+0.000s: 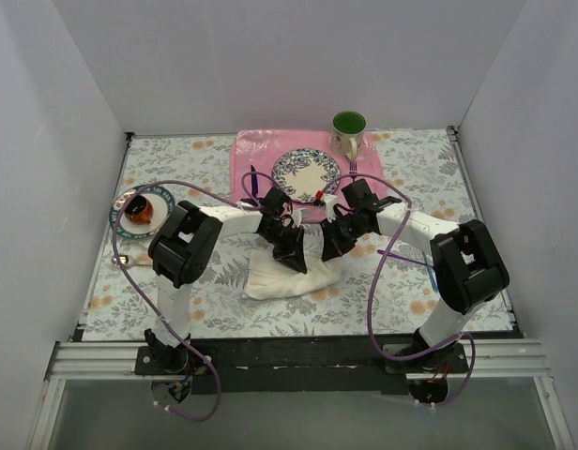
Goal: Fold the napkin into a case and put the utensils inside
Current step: Stuff the top corner of the smaller-rectangle-folded napkin at the center of the board.
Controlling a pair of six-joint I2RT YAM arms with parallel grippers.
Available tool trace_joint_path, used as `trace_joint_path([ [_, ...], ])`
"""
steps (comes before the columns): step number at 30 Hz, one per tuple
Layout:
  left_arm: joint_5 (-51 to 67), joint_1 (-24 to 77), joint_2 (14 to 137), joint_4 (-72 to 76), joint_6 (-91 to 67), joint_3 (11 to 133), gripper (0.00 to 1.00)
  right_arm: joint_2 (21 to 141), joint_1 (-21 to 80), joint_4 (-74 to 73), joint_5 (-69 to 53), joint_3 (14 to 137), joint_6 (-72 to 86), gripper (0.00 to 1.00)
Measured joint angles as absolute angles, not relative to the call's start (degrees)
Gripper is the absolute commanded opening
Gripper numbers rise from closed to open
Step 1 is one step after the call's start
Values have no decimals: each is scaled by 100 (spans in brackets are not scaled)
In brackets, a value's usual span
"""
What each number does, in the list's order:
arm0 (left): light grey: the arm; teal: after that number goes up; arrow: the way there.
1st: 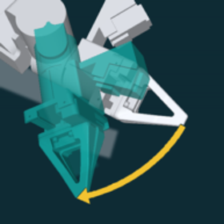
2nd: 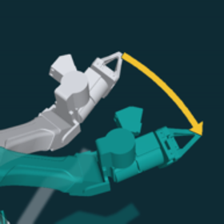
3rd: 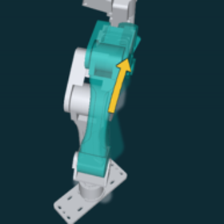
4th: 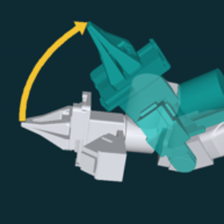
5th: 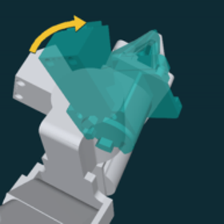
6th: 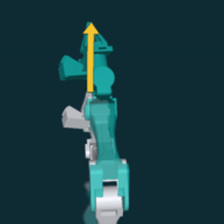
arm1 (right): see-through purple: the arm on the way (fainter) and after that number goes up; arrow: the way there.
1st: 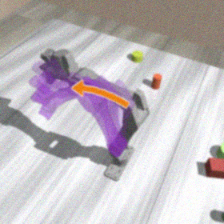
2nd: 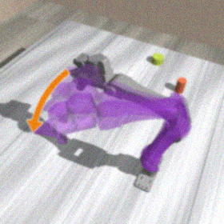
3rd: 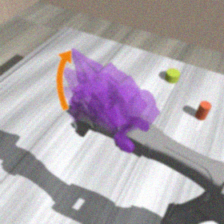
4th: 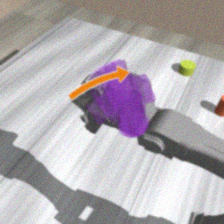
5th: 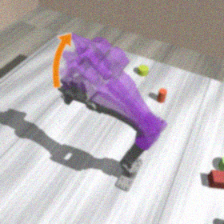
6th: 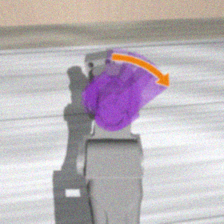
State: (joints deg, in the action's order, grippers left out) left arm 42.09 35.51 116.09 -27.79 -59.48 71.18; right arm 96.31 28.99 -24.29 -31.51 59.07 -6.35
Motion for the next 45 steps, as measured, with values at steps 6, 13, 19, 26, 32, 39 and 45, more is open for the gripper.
trace_joint_path([
  [6, 4311, 3520, 11813, -3052, -6042, 7358, 0, 9612, 2899, -2408, -3192, 5902, -637, 1],
  [13, 4491, 3470, 11998, -3197, -6143, 7513, 0, 9498, 2897, -2381, -3245, 5826, -674, 1],
  [19, 4619, 3428, 12092, -3240, -6246, 7568, 0, 9456, 2897, -2390, -3280, 5822, -840, 1],
  [26, 4689, 3413, 12160, -3330, -6287, 7653, 0, 9454, 2902, -2394, -3306, 5824, -952, 1],
  [32, 4648, 3417, 12160, -3435, -6326, 7752, 0, 9454, 2965, -2403, -3269, 5824, -1059, 1],
  [39, 4722, 3417, 12145, -3297, -6628, 7780, 0, 9454, 3000, -2403, -3146, 5824, -1096, 1],
  [45, 5057, 3400, 12057, -2899, -7026, 7758, 0, 9454, 3002, -2403, -3092, 5824, -1098, 1],
])
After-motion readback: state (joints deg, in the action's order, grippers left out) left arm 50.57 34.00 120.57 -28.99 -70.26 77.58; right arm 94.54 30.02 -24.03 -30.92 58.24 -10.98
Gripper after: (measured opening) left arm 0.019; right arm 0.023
